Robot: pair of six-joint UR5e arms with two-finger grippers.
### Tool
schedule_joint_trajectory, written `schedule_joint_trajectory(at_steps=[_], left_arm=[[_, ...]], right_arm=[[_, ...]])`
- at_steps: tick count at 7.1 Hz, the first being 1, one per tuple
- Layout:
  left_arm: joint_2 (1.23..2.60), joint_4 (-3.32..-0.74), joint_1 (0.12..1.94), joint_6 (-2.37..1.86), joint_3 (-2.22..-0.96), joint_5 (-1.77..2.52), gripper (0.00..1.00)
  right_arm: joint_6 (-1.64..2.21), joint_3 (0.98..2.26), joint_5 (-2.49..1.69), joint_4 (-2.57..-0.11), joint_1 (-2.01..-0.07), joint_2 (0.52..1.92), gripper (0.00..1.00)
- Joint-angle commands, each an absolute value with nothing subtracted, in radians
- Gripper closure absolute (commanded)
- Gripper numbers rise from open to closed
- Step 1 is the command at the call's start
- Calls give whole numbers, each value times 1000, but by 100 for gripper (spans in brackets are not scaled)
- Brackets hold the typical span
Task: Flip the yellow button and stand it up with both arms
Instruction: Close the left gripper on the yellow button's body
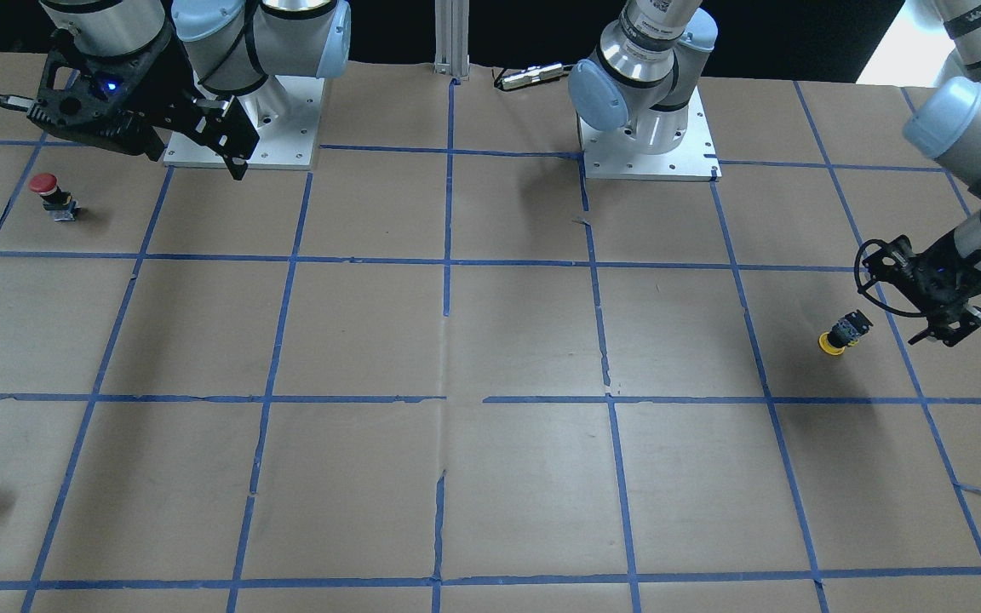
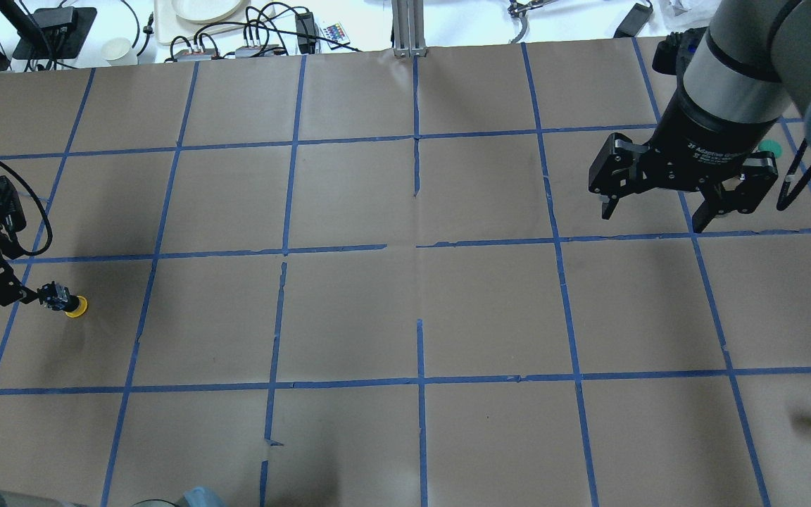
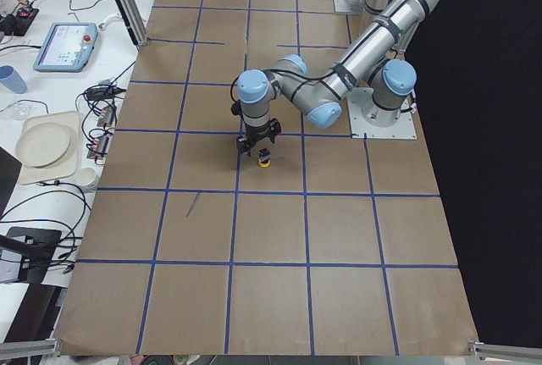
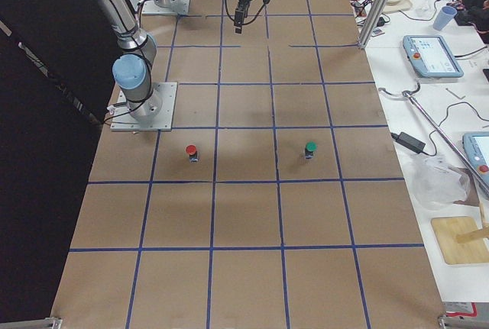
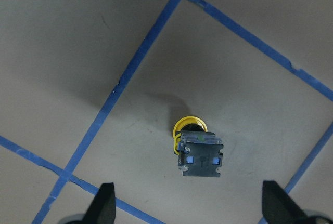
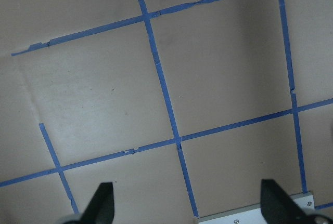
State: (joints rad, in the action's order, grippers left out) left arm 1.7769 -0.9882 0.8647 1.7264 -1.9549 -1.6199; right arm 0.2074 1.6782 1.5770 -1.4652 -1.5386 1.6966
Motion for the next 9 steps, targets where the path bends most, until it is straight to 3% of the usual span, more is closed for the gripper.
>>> schedule_joint_trajectory(at_steps=[1, 9], left_arm=[[1773, -862, 838, 1796, -2048, -1612, 1], [1792, -902, 824, 1770, -2043, -1551, 10]], right_arm=[[204, 1678, 1577, -1465, -1539, 1697, 0], [202, 1678, 1578, -1474, -1539, 1697, 0]])
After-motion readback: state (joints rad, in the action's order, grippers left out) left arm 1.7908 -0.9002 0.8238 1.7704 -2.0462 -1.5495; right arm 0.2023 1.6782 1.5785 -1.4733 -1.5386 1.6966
